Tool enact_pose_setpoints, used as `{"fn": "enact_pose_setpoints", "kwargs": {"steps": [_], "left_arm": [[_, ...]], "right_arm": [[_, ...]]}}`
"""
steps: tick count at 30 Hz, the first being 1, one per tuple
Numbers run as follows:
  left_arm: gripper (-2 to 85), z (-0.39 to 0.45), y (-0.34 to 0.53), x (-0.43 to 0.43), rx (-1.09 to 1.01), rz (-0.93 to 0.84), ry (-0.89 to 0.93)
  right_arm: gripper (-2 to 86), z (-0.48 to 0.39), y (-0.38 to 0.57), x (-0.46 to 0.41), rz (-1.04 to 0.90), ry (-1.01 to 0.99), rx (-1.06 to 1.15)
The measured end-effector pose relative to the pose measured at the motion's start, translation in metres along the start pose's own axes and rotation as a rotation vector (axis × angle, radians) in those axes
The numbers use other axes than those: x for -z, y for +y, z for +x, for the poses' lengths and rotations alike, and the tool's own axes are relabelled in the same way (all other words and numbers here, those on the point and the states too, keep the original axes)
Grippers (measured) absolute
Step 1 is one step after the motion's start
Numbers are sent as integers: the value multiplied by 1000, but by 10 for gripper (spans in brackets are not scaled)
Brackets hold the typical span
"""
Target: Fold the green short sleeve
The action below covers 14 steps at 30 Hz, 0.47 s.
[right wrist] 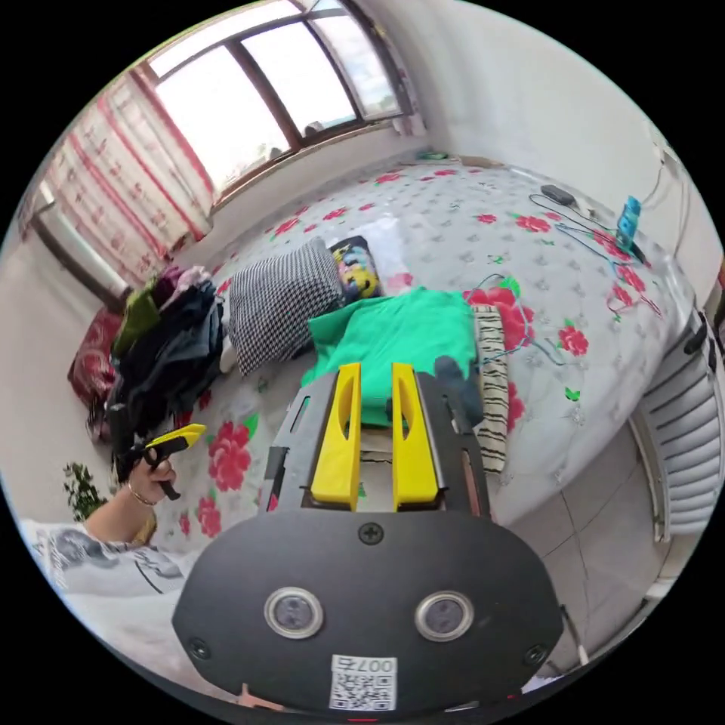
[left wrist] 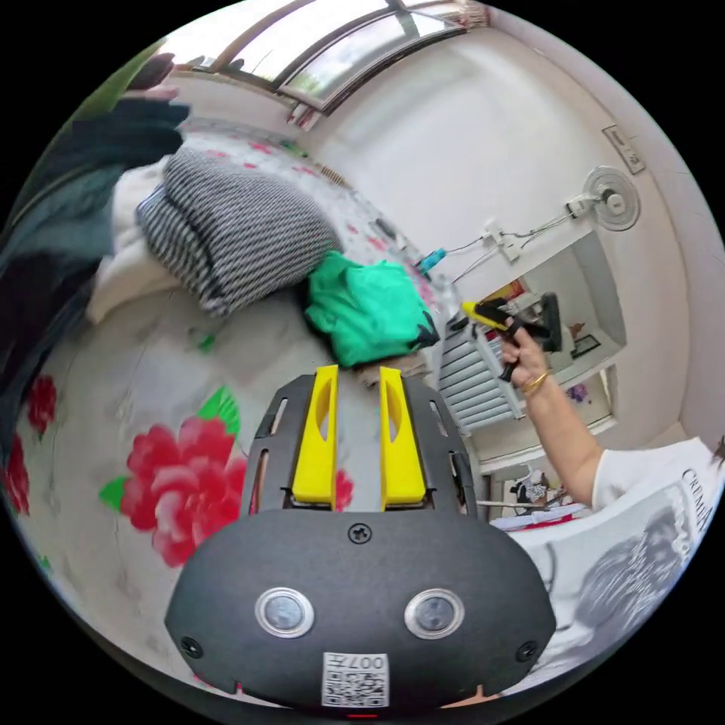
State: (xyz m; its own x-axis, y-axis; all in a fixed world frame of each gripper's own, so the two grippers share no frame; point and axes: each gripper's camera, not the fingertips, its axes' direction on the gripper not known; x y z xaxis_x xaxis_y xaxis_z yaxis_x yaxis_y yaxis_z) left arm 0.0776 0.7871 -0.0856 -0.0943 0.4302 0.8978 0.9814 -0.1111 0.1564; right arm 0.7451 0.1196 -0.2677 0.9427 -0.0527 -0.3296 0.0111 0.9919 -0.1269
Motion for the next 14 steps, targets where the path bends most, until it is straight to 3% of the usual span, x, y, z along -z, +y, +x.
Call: {"fn": "enact_pose_setpoints", "kwargs": {"steps": [5, 10, 14], "left_arm": [[76, -73, 161, 65, 312, -75, -348], [76, -86, 378, 225, 900, 213, -655], [85, -52, 483, 297, 1144, 438, -814]], "right_arm": [[9, -112, 69, -116, -292, 6, 364], [0, -229, 135, -213, -609, -7, 688], [-2, -298, 165, -246, -759, -62, 881]]}}
